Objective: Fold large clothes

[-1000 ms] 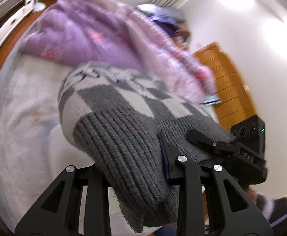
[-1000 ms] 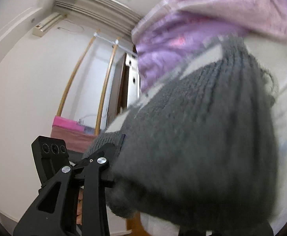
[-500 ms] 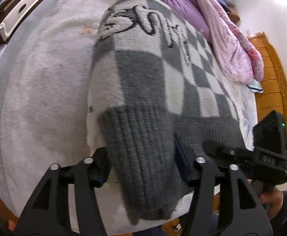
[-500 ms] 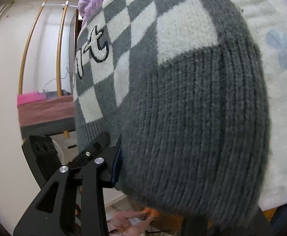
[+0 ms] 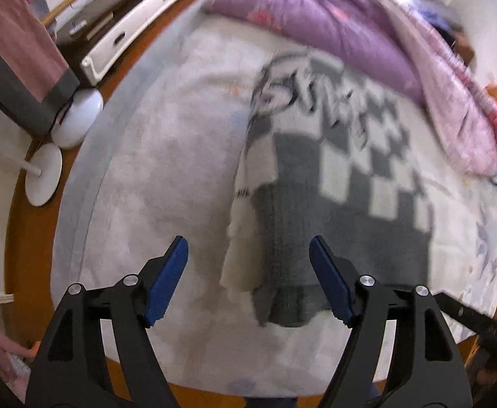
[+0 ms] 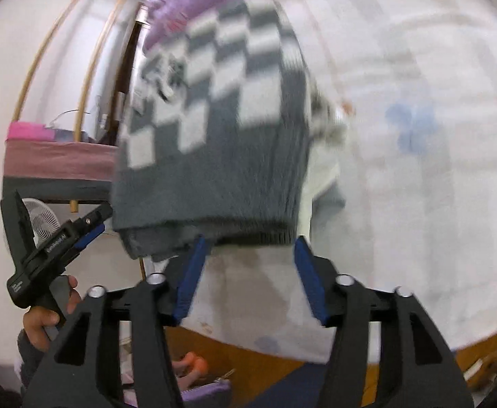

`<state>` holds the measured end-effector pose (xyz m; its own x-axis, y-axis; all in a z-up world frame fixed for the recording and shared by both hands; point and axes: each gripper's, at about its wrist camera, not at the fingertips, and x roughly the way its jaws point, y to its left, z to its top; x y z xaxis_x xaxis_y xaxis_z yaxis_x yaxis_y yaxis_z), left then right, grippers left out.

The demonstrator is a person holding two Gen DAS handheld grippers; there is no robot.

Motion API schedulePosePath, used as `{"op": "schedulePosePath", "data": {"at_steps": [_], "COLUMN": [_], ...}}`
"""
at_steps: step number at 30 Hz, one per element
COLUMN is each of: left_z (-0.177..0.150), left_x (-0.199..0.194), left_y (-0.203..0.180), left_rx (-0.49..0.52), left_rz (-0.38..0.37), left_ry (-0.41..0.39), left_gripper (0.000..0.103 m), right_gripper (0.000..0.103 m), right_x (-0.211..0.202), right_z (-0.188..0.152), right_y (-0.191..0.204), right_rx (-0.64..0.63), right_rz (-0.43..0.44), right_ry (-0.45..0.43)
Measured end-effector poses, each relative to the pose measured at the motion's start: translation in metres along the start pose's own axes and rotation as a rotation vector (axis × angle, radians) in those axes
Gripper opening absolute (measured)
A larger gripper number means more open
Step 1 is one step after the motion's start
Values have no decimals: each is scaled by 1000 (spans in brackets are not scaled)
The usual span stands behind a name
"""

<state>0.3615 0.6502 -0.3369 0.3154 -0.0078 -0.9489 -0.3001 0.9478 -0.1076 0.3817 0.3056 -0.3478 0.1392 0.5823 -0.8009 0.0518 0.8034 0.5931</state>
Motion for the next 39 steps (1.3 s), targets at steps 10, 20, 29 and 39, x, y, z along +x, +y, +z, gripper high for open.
{"op": "schedulePosePath", "data": {"at_steps": [10,20,29,39], "left_z": [18,-32,-32,-39], "left_x": [30,125,128,78], "left_y": [-64,-37,-44,-70], "left_rx": [150,151,189,240], "left_rz": [-5,144,158,166], "left_ry": [43,211,184,150], "left_gripper": [75,77,79,95], "right_gripper": [21,10,10,32], "right_x": [49,136,148,89], "right_z": [78,32,38,34], "right_y": [15,-36,-37,-29], "right_rx": [-105,-16,-43,-9], "right_rz": [-17,-146,-179,-109], "right_ry": [18,267,301,219]}}
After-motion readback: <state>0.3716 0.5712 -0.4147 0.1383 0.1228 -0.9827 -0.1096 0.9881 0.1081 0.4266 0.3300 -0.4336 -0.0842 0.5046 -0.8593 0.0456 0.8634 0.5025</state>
